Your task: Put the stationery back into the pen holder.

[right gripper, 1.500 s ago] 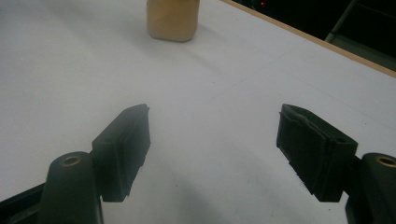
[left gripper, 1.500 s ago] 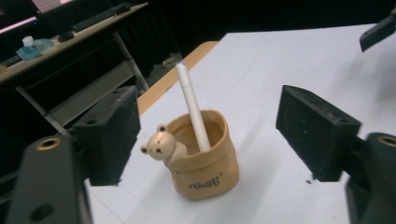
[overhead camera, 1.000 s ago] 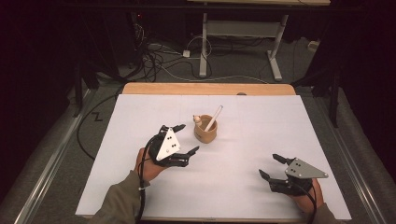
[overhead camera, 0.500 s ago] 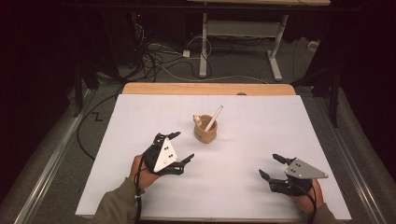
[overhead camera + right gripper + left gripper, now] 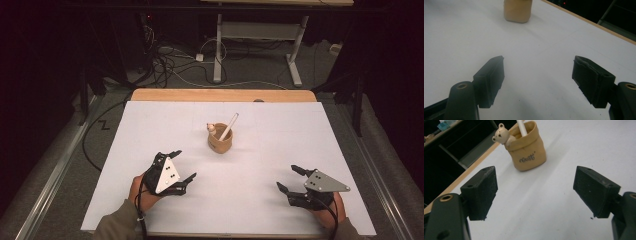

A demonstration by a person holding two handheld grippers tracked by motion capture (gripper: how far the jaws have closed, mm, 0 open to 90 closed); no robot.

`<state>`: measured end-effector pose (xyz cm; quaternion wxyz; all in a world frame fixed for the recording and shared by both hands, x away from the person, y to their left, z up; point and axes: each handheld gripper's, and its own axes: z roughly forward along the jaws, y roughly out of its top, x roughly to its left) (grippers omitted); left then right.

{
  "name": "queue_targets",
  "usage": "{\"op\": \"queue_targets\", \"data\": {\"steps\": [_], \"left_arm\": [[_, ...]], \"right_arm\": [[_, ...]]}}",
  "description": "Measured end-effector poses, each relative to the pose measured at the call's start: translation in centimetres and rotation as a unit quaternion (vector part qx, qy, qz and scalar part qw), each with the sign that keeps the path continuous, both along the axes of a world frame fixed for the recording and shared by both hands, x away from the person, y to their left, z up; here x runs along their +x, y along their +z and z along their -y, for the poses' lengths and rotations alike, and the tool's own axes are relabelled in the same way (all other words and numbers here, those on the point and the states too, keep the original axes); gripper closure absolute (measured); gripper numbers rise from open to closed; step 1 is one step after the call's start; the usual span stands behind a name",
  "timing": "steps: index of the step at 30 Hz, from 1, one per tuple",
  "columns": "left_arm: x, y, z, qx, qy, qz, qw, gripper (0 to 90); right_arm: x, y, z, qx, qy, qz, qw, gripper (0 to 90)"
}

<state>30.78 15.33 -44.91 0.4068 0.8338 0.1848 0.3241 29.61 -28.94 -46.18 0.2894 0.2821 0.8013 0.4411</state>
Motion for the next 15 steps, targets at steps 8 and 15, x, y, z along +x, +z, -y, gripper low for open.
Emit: {"op": "queue_targets", "data": {"steps": [8, 15], "left_arm": [[-0.5, -0.8, -1.4, -0.004, 0.010, -0.014, 0.9998, 19.1], [-1.0, -1.9, -2.4, 0.000, 0.024, -0.035, 0.9991, 19.1]], "right_arm": [[0.0, 0.0, 0.0, 0.000, 0.000, 0.000, 1.0000, 26.3], [0.0, 0.0, 0.1, 0.002, 0.002, 0.001, 1.0000, 26.3]]}}
